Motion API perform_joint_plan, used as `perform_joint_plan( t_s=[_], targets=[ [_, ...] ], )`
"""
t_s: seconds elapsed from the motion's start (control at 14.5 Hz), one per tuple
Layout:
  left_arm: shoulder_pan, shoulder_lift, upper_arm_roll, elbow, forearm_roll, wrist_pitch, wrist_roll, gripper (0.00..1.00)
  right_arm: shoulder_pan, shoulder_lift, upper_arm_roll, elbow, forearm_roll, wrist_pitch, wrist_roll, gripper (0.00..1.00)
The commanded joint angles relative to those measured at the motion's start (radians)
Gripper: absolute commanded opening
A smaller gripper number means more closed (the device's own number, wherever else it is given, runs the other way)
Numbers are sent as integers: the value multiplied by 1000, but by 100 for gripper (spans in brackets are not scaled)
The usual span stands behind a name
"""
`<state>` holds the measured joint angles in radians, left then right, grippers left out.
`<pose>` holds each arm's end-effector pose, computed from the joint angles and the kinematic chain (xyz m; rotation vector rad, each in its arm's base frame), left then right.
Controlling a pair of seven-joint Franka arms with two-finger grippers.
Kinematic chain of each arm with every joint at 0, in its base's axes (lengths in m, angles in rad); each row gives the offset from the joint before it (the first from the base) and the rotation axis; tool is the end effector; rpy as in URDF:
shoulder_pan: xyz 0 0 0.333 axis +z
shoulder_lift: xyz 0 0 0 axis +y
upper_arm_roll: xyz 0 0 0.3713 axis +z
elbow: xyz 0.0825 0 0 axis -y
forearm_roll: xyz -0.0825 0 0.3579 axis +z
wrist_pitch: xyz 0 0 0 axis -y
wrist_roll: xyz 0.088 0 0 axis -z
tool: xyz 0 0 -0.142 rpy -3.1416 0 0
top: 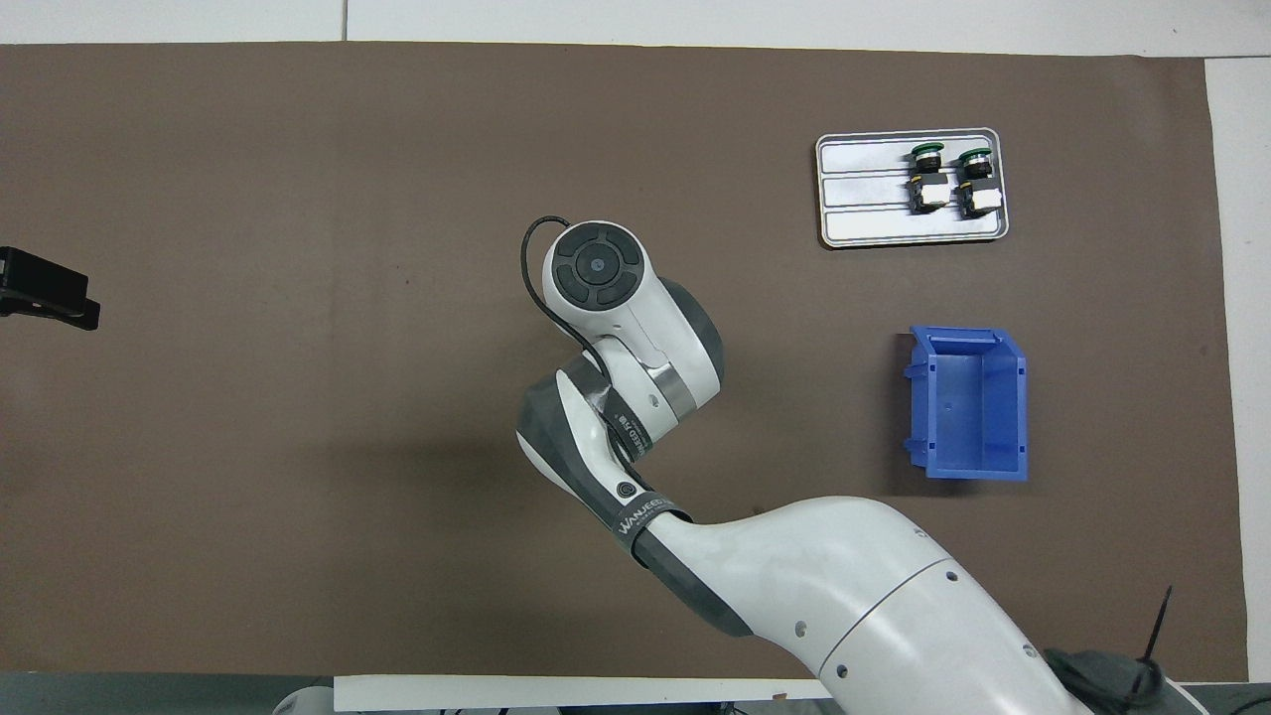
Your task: Place and press button with both arms
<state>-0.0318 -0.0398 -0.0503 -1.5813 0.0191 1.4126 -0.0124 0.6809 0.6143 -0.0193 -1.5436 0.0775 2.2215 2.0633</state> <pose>0.4906 -0.0380 0.6481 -3.1064 0.1053 0.1989 0.5653 0.4492 0.3233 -2.3036 2.0261 0.0580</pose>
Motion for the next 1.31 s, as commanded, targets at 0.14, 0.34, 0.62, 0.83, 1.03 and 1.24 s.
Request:
perform_joint_plan(
  t_s=[0.14,0.34,0.62,0.83,1.03,1.24],
  targets=[
    [3,-23,3,-26,-1,0,-15,100,-32,-18,2,92,11,-112,-49,98],
    [4,-23,4,-26,-1,0,-64,100,-99,-128,2,100,15,-232,-239,98],
    [4,-23,4,-26,1,3,-98,100,-240,-280,2,91,15,-385,-541,98],
    [-16,-38,-3,-68,1,47,-286,100,-340,-361,-1,91,13,-526,-864,98],
    [-74,-48,-6,-107,1,62,-467,100,-460,-435,-2,89,11,-650,-1176,98],
    [-152,-49,-8,-147,-4,88,-699,100,-569,-504,-4,89,1,-739,-1392,98]
  ],
)
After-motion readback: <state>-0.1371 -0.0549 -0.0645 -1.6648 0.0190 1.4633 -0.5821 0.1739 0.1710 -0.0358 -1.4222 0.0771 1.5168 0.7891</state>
